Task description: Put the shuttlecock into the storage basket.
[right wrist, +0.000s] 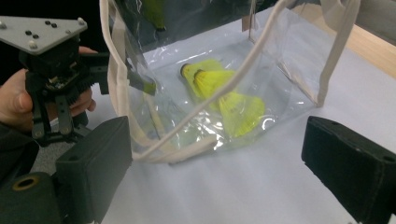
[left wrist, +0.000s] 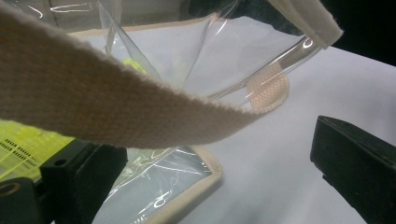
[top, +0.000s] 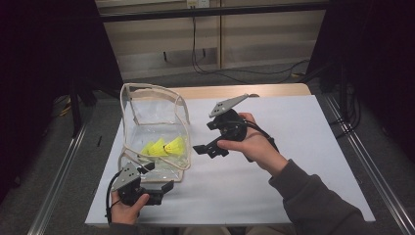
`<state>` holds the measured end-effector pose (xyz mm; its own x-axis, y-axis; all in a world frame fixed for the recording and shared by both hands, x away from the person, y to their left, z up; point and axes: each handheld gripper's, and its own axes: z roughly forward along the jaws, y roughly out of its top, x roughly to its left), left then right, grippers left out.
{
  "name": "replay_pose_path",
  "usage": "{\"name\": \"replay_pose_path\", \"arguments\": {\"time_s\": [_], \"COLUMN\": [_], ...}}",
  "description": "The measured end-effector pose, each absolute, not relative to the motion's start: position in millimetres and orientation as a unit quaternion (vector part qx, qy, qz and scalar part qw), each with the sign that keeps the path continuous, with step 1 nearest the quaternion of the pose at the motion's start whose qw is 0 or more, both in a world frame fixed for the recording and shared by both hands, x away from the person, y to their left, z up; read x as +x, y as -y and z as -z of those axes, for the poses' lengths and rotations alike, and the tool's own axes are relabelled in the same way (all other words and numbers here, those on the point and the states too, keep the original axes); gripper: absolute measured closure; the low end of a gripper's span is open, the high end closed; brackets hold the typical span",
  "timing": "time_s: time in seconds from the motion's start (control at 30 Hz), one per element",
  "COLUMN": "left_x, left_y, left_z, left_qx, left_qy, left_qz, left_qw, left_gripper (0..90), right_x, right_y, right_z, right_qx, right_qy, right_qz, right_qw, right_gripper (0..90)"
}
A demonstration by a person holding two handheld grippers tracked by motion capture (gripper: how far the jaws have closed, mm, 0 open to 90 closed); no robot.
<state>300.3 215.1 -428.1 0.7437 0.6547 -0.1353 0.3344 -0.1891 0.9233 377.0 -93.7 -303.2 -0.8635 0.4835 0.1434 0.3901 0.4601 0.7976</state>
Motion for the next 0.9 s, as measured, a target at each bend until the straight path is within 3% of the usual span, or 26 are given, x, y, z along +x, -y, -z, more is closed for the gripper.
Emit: {"name": "replay_pose_path", "arguments": {"time_s": [0.9], "left_x": [300], "left_y": [-214], "left_z": [428], "left_qx": [0.757], "left_qy": [-0.328], "left_qz": [-0.147], "left_qw": [0.546], "left_gripper": [3.6], "right_x": [366], "right_y": [136], "right_z": [341], "right_qx": [0.275], "right_qy": [-0.841], "right_qz": [-0.463], "right_qw": [0.061], "right_gripper": [7.7]}}
